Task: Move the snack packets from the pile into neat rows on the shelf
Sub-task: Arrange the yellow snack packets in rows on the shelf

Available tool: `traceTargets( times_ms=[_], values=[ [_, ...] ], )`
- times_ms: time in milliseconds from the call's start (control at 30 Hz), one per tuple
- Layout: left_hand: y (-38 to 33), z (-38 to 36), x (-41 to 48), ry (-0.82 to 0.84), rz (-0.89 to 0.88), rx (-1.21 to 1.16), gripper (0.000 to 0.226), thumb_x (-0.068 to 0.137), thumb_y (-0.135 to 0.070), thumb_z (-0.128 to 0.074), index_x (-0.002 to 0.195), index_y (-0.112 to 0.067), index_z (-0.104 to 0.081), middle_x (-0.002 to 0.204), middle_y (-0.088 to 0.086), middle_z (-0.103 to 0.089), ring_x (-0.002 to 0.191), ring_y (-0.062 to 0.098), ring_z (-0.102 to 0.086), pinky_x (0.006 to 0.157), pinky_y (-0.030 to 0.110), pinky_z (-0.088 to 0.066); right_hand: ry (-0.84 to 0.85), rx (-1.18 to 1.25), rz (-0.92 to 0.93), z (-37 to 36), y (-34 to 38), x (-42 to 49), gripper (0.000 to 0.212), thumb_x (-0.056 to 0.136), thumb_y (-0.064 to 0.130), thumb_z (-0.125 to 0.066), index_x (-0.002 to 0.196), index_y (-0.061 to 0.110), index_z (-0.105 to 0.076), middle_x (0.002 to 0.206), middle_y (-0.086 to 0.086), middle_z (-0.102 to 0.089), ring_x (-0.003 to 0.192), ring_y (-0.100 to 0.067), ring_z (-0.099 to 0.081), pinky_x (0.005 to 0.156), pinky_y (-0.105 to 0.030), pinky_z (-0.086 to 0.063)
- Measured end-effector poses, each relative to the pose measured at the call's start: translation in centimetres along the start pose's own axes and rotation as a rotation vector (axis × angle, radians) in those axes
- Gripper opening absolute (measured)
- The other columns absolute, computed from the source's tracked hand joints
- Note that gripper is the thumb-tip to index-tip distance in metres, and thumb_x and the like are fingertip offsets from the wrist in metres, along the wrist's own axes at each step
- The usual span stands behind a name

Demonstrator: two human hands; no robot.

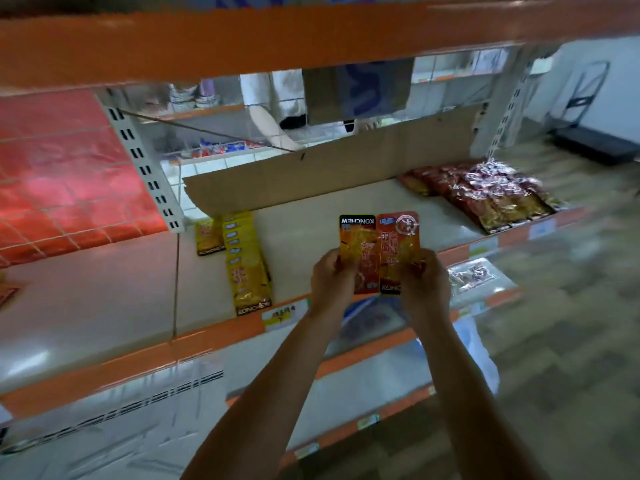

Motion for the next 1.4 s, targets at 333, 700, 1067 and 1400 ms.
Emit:
traceTargets(
  times_ms=[333,700,1067,1400],
  values=[
    [0.1,-10.1,2.9,0.213,0.159,-0.140,0.011,0.090,-0.027,-0.056,0.092,-0.028,-0.067,0.098,0.006,-0.073,0.093,0.027,-0.070,0.083,0.053,-0.056,-0.132,0.037,-0.051,6.2,-3.1,5.4,0.022,0.083,0.005,-0.061,0.105,0.010,-0.062,0.084,-0.003,-0.063,0.078,-0.022,-0.058,0.066,-0.027,-0.040],
    [-2.0,-18.0,11.2,0.372,0.132,-0.167,0.044,0.074,0.010,-0.065,0.108,-0.019,-0.062,0.103,0.011,-0.068,0.093,0.025,-0.067,0.071,0.032,-0.057,-0.201,0.103,0.004,7.7,-3.1,15.9,0.016,0.087,0.002,-0.055,0.099,0.014,-0.056,0.085,-0.002,-0.062,0.067,-0.015,-0.056,0.055,-0.025,-0.042],
    [-0.6,-19.0,18.5,0.063,0.316,-0.343,0.007,0.085,-0.020,-0.071,0.083,-0.015,-0.067,0.079,0.002,-0.069,0.072,0.012,-0.064,0.063,0.025,-0.053,-0.174,0.177,0.021,7.5,-4.0,24.8,0.017,0.088,0.005,-0.055,0.104,0.009,-0.059,0.086,-0.006,-0.063,0.063,-0.016,-0.052,0.052,-0.026,-0.038],
    [-0.4,-22.3,23.7,-0.113,0.264,-0.146,0.013,0.083,-0.006,-0.070,0.096,-0.005,-0.070,0.081,0.009,-0.068,0.063,0.013,-0.060,0.052,0.018,-0.049,0.044,0.129,0.100,7.2,-4.4,33.2,0.010,0.088,0.006,-0.058,0.094,0.013,-0.058,0.080,-0.001,-0.064,0.063,-0.013,-0.056,0.052,-0.022,-0.044]
  ],
)
Point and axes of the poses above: each hand's wrist, its own x-axis towards the middle knuckle, its own z-axis out of the back of the hand, y = z × x, the point moved 6 cm from there along x, towards the middle knuckle
